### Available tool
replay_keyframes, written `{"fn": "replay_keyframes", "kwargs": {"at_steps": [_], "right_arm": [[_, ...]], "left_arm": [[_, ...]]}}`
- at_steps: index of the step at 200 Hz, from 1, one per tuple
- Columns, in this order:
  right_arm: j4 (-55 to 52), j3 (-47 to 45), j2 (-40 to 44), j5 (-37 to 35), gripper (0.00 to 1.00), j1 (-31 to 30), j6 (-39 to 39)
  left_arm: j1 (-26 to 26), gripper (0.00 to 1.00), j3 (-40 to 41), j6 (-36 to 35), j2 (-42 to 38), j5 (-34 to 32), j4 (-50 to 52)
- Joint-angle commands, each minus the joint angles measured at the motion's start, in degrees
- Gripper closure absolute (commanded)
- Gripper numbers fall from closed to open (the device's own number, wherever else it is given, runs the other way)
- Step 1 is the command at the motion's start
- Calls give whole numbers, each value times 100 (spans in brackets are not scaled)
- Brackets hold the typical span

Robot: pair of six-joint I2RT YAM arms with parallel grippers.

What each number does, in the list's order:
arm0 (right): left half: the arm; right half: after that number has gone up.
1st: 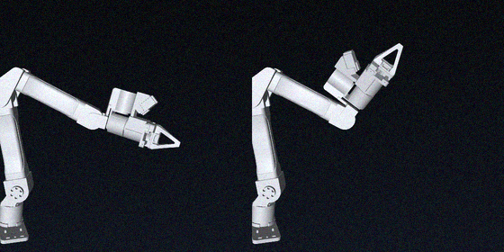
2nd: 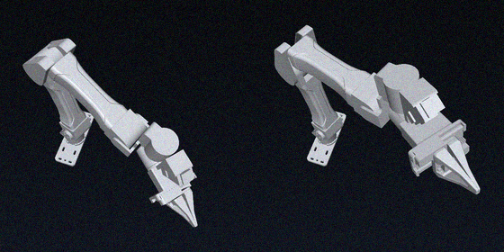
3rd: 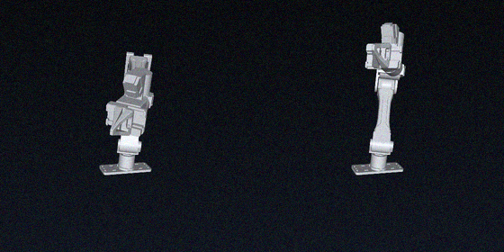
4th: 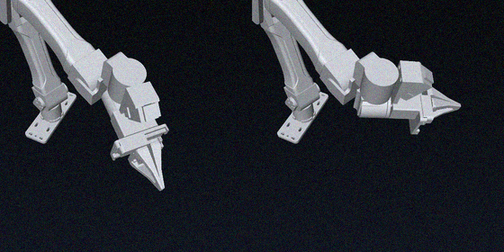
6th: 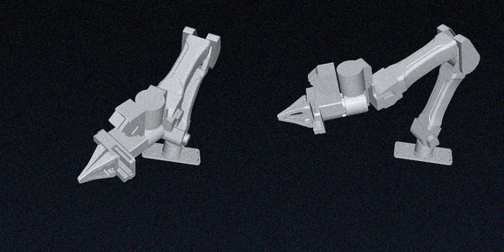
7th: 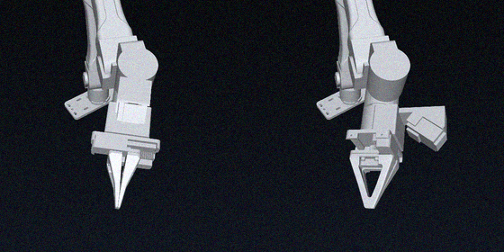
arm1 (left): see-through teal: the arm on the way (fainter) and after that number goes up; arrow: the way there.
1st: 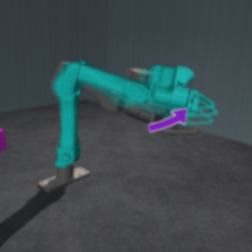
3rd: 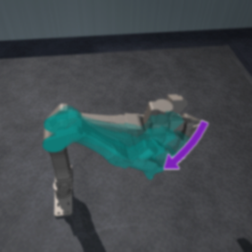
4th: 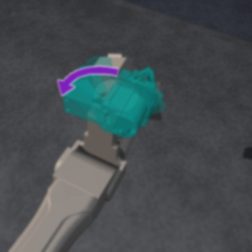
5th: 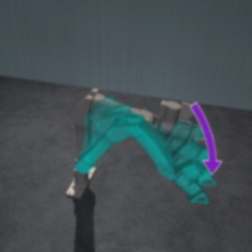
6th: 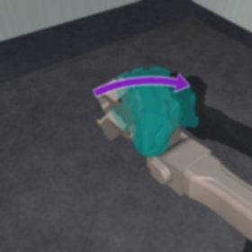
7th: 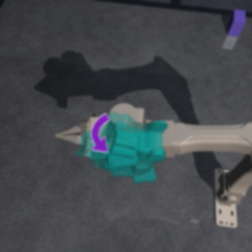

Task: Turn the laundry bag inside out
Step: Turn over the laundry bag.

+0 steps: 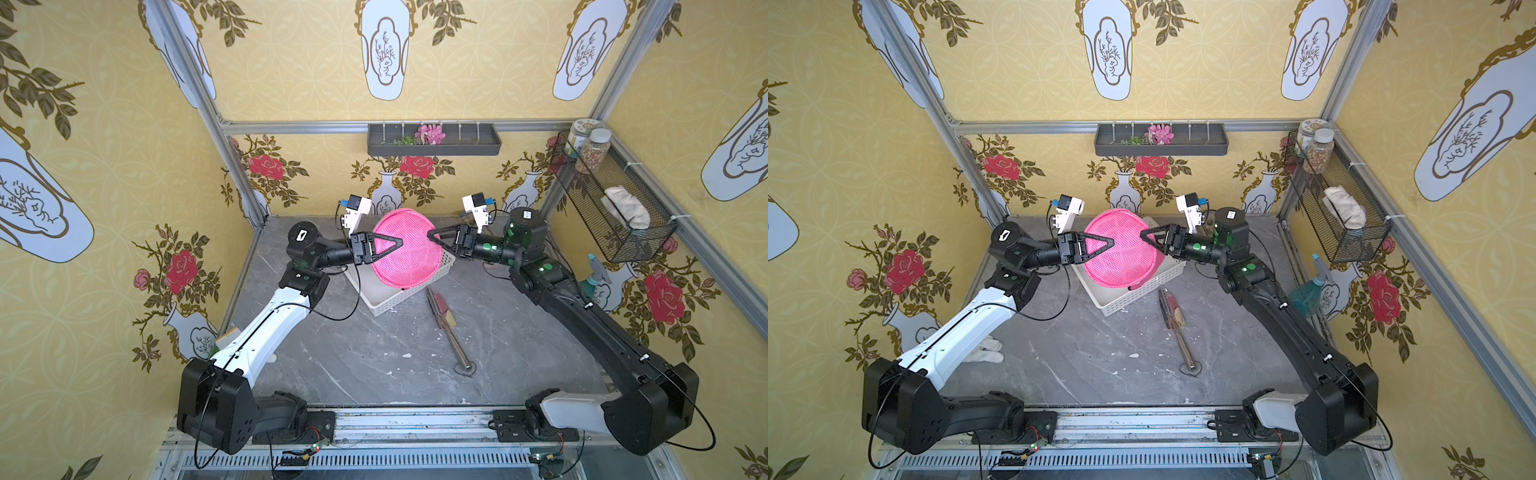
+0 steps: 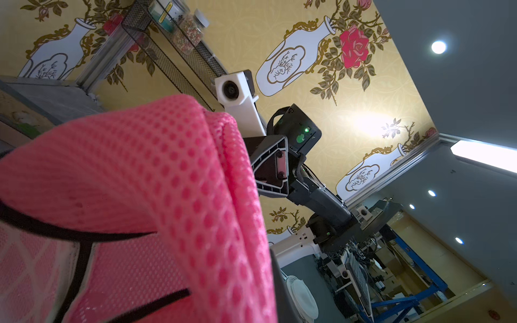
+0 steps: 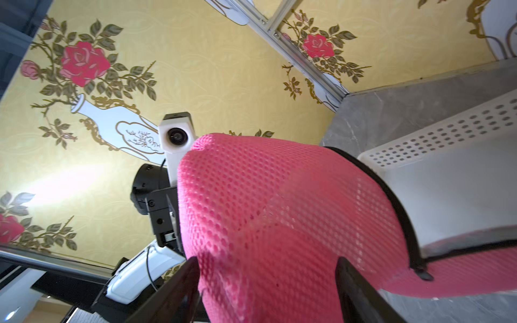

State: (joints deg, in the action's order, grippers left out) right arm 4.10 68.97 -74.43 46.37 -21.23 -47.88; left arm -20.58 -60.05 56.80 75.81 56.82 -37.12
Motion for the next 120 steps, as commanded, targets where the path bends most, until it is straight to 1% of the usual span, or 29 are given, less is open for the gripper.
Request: {"fn": "replay_keyframes", "kwargs": {"at_steps": [1, 13, 42, 49, 59, 76, 81, 87, 104, 112, 120], "right_arm": [[405, 38, -43, -84, 27, -12, -432], [524, 21, -64, -47, 32, -12, -551], [1191, -50, -119, 169, 50, -12, -993], [1354, -86, -117, 201, 54, -13, -1089], [1628, -146, -113, 231, 61, -12, -1223], [1971, -195, -153, 297, 73, -12, -1417], [2040, -211, -170, 320, 77, -12, -1465], [2164, -228, -199, 344, 84, -12, -1535], [2483, -259, -292, 323, 100, -17, -1746], [2605, -248, -324, 284, 100, -12, -1836], [2561, -207, -332, 164, 100, -8, -1819]], "left_arm": [[-3, 100, 38, 440, 69, 70, -720], [1, 100, 45, 547, 97, 69, -863], [3, 100, 47, 655, 185, -11, -941], [2, 96, 67, 680, 197, -43, -945], [1, 87, 91, 693, 228, -116, -938], [10, 82, 135, 659, 260, -245, -861], [5, 80, 135, 607, 269, -317, -751], [10, 75, 125, 506, 275, -409, -569], [11, 60, 21, -19, 222, -772, 276], [18, 52, -67, -421, 161, -1019, 849], [34, 43, -166, -890, 62, -1419, 1520]]}}
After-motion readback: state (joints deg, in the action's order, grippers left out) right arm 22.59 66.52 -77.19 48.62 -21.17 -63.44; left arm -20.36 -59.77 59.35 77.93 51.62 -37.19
